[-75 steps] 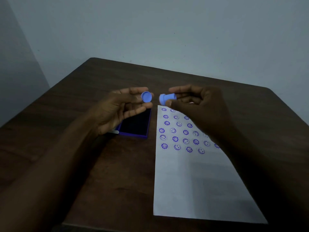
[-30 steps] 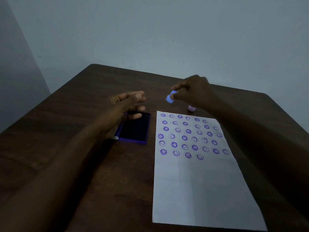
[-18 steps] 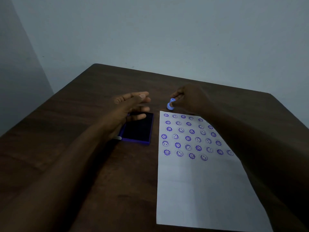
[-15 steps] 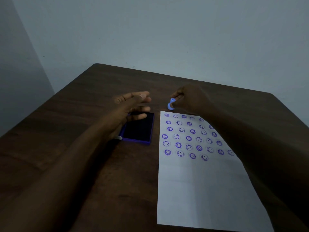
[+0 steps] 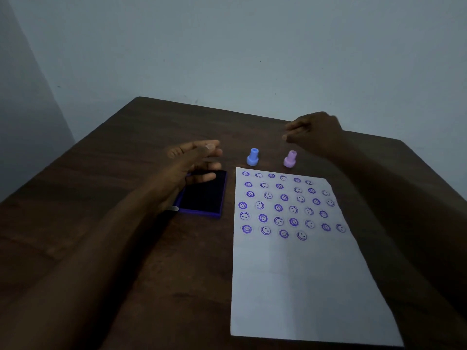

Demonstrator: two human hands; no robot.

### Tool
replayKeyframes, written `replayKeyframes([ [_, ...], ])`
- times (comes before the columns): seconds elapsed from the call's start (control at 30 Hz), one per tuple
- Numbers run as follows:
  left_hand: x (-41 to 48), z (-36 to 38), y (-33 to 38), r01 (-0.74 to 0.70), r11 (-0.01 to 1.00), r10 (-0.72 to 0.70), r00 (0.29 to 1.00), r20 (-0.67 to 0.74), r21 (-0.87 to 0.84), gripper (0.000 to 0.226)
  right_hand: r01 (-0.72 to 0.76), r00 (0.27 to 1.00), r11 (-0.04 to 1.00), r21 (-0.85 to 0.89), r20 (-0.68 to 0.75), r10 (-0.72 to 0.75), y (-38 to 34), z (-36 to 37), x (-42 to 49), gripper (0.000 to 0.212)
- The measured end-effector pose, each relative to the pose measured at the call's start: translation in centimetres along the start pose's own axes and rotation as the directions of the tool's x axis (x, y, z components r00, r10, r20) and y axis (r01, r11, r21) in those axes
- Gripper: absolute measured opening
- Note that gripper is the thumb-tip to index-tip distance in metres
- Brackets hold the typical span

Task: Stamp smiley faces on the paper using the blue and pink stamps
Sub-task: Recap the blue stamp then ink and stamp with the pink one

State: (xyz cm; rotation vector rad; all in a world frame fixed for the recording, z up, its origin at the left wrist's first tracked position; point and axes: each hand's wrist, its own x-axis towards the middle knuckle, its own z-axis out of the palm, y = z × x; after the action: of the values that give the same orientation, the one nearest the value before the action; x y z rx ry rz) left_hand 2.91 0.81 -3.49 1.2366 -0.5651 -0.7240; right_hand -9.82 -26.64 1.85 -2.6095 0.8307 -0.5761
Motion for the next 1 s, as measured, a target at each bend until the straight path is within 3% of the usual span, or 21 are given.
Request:
replayKeyframes([
  [0.07,0.0,0.0,-0.1,0.001,1.000,-0.001,1.000,0.004,0.007,0.018,-0.029,0.999,0.999,-0.038,-0.019,0.029,1.1,-0.4,-0.2,0.020],
  [0.27,-0.2,-0.2,-0.1,0.009,1.000,-0.009,1.000,0.013,0.019,0.021,-0.067,0.981,0.998,-0.008,0.184,0.067,2.8,1.6,-1.3,0.011],
  [0.37,-0.3,-0.3,-0.1,0.013,1.000,-0.014,1.000,0.021,0.014,0.027,-0.024,0.989,1.000,0.006,0.143,0.023,2.7,2.0,-1.7,0.018],
  [0.47,-0.4,-0.4,-0.1,0.016,1.000,-0.016,0.999,0.032,0.009,0.025,0.023,0.997,0.981,0.195,0.073,-0.038,1.8,1.4,-2.4,0.010],
  [0.53,-0.4,-0.4,0.0,0.009,1.000,-0.009,0.999,0.046,0.000,0.032,-0.037,0.999,0.899,0.436,0.049,0.017,0.0,0.9,-3.7,0.024],
  [0.63,-0.5,-0.2,0.0,0.008,1.000,-0.009,0.997,0.081,0.006,0.043,-0.140,0.979,0.683,0.716,0.205,-0.014,-2.7,1.1,-5.8,0.035],
  [0.73,-0.6,-0.3,0.0,0.009,1.000,-0.007,0.994,0.105,-0.010,0.046,-0.214,0.949,0.519,0.827,0.303,-0.092,-4.6,2.2,-7.5,0.018],
  [0.83,-0.7,-0.2,0.0,-0.022,1.000,0.023,0.993,0.114,-0.014,0.049,-0.278,0.932,0.379,0.883,0.343,-0.115,-5.8,3.2,-8.5,0.020],
  [1.0,-1.0,0.3,-0.1,-0.076,0.997,0.075,0.990,0.121,0.007,0.039,-0.306,0.919,0.286,0.908,0.360,-0.162,-6.8,4.2,-9.4,0.026],
])
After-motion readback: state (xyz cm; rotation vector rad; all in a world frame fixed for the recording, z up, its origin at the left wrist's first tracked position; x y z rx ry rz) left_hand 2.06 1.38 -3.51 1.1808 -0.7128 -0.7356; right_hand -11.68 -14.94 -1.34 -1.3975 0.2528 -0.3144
